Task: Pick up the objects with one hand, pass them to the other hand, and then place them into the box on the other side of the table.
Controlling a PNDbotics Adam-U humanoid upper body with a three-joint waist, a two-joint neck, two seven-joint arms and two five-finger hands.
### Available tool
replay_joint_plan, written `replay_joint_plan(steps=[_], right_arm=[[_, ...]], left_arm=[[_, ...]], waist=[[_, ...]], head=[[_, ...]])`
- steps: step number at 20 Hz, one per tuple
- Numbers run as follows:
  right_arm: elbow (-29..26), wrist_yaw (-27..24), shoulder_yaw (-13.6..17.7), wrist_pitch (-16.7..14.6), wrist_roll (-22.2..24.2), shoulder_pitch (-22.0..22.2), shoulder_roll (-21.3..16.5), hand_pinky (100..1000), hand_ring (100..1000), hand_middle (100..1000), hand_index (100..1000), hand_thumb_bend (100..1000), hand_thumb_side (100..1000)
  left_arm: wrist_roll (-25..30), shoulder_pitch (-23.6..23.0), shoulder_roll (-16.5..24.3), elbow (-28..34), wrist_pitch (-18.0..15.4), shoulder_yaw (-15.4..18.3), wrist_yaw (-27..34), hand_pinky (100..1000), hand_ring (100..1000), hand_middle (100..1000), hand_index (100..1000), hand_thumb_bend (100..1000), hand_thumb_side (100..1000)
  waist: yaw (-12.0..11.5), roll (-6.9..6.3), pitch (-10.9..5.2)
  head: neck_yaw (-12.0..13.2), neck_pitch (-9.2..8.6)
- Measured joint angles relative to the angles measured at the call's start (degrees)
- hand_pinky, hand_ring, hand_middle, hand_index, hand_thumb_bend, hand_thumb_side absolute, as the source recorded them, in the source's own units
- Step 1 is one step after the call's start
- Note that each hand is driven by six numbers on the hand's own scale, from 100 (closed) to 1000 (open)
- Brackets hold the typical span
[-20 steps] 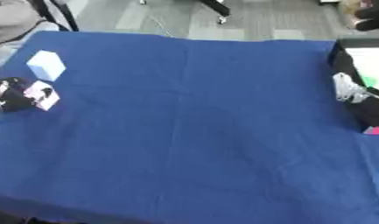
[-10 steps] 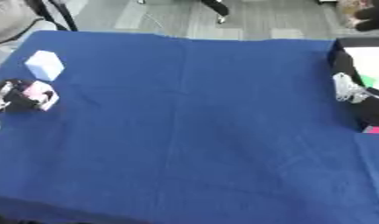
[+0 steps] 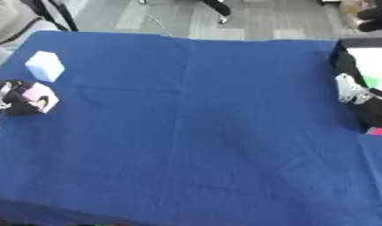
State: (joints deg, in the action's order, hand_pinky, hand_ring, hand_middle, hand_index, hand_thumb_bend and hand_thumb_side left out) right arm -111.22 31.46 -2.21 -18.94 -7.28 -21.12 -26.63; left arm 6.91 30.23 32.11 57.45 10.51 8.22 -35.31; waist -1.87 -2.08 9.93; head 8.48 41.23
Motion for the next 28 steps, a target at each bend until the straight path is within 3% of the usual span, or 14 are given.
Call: replay_joint_plan(steps=[7, 13, 21, 28], right_arm=[[0.0, 0.0, 0.0, -0.24, 0.22, -0.02, 0.0, 822, 715, 744, 939, 100, 164], [-0.53, 0.0, -1.09, -1.0, 0.98, -0.55, 0.0, 820, 720, 748, 939, 100, 146], [-2.12, 0.6, -4.81, -4.31, 4.22, -3.32, 0.05, 817, 731, 758, 940, 100, 125], [-2.18, 1.41, -7.63, -7.44, 6.83, -5.34, 1.33, 820, 746, 775, 953, 100, 157]], left_arm=[[1.26, -1.33, -0.2, 10.18, -0.43, 1.86, 6.61, 680, 462, 429, 701, 114, 348], [6.18, -2.05, -0.2, 22.31, -1.89, 1.57, 15.81, 683, 457, 424, 699, 100, 414], [17.13, -1.83, -0.46, 34.18, -3.31, -3.92, 28.25, 686, 458, 426, 700, 100, 466], [25.86, 0.11, -2.63, 38.43, -3.01, -8.98, 33.43, 686, 457, 424, 698, 100, 492]], waist=[[-0.28, 0.07, 0.01], [-0.4, 0.11, 0.01], [-0.37, 0.42, 0.0], [-0.21, 0.67, -0.01]], head=[[-0.09, 0.0], [-0.74, 0.02], [-2.05, 0.46], [-3.54, 1.0]])
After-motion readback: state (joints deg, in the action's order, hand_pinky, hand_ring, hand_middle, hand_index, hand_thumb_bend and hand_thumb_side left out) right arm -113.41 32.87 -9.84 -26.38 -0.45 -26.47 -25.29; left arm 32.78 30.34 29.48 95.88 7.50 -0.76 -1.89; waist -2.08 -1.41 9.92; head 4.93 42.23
